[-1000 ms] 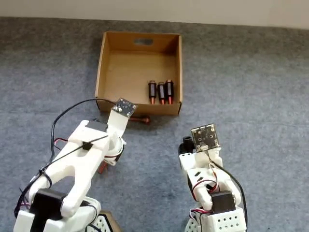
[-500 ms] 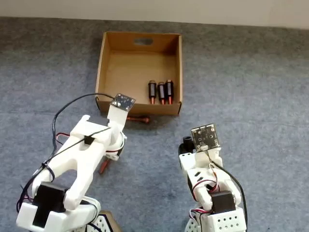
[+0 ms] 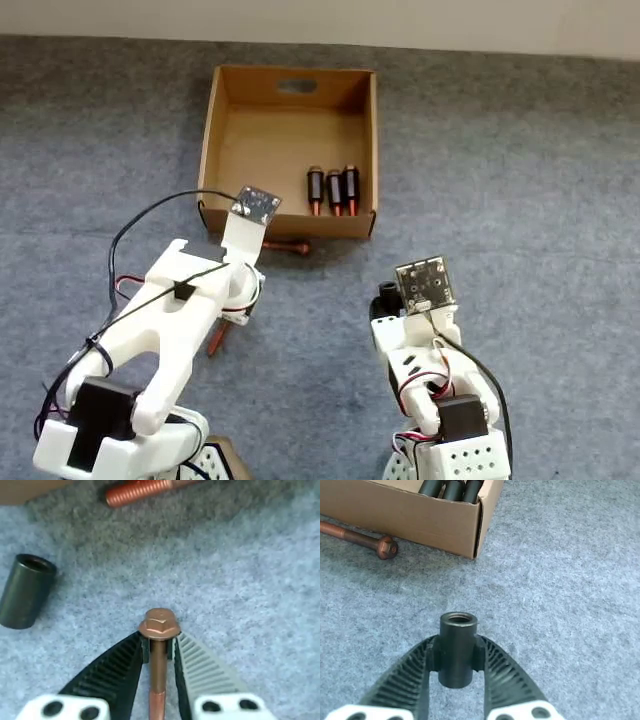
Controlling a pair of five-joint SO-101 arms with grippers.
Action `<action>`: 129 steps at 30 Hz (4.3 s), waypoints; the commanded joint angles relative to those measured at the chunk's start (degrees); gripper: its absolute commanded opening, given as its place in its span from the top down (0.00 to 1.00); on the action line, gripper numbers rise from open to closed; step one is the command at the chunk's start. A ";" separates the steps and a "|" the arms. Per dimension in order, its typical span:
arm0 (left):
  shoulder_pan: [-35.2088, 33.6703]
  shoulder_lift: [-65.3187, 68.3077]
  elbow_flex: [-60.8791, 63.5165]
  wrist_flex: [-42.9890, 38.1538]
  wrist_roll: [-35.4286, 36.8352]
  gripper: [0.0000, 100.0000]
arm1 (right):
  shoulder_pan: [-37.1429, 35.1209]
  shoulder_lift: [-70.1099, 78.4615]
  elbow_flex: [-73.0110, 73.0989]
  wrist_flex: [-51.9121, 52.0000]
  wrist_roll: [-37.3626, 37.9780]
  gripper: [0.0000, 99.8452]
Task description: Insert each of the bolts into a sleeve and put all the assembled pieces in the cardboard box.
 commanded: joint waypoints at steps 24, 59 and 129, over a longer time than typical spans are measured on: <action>-2.07 -7.34 -4.53 9.41 0.35 0.99 | 0.40 -1.10 -9.19 0.57 0.62 0.99; 13.93 -70.46 19.91 -41.49 16.97 0.99 | -15.69 -1.01 0.92 -35.82 0.26 0.99; 22.81 -58.77 15.25 -36.13 16.88 0.99 | -14.02 -1.01 0.75 -35.74 -4.22 0.99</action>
